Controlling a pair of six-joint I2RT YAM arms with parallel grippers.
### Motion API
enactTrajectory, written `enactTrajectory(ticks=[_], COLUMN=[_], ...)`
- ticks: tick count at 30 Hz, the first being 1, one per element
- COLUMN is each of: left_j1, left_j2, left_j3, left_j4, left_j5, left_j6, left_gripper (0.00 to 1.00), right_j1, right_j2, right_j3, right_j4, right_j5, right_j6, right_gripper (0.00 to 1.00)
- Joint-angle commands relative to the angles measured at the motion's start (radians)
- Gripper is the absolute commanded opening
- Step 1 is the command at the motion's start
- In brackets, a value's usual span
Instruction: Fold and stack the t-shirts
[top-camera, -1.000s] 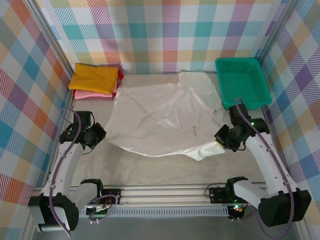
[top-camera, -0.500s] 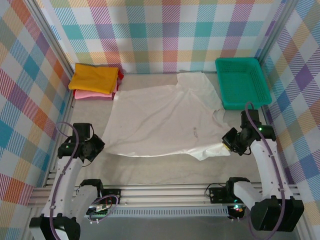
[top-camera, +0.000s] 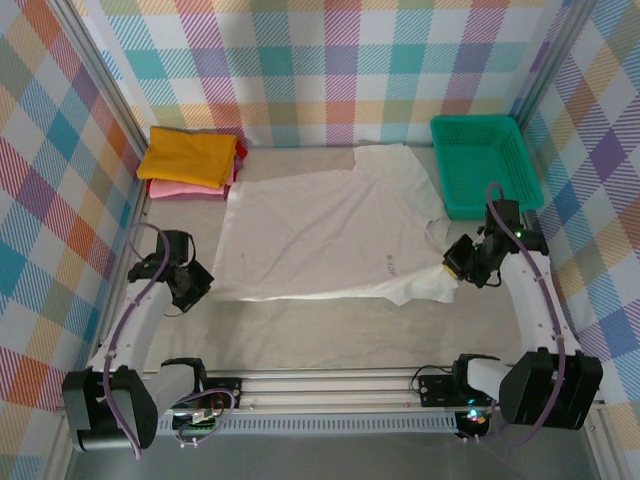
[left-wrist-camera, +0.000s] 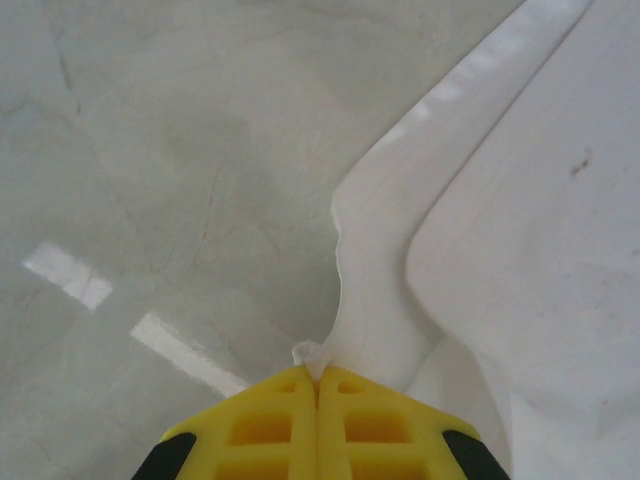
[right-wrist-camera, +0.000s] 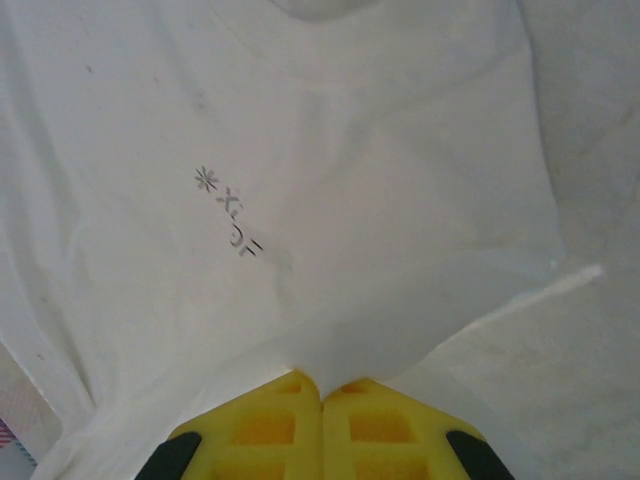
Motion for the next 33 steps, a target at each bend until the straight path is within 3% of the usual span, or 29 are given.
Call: enactTrajectory(ticks=[1,24,26,28,31,33], left_j1=[0.027,0.043,0.043,0.042,0.043,0.043], left_j2=[0.06,0.496,0.543,0.591,0.643,0.637], left_j3=[0.055,0.289,0.351,0.42,0.511,0.534], left_j4=[0.037,0.15,0.146,0.142,0.118,0.12], left_j5=[-0.013,-0.02,-0.007,-0.019,-0.061,-0.087], left_j6=[0.05,0.171,0.185,0.188,0.191,0.177], left_gripper=[0.0,0.0,0.09,0.38,0.4,0.39], right_j1=[-0.004,-0.003,-0.003,-0.003,-0.003,-0.002], right_j2=[0.044,0.311,0.34,0.382,0.449,0.471], right_j3=[0.036,0.161,0.187,0.224,0.313,0.379], right_j4=[0.056,0.232,0.245,0.255,0.263,0.251], right_j5=[-0.009,-0.018,-0.016,-0.008,-0.01,-0.024], right_j6=[-0.031,-0.006,-0.001,0.004,-0.005,-0.007], right_gripper=[0.0,0.0,0.06,0.31,0.25,0.29])
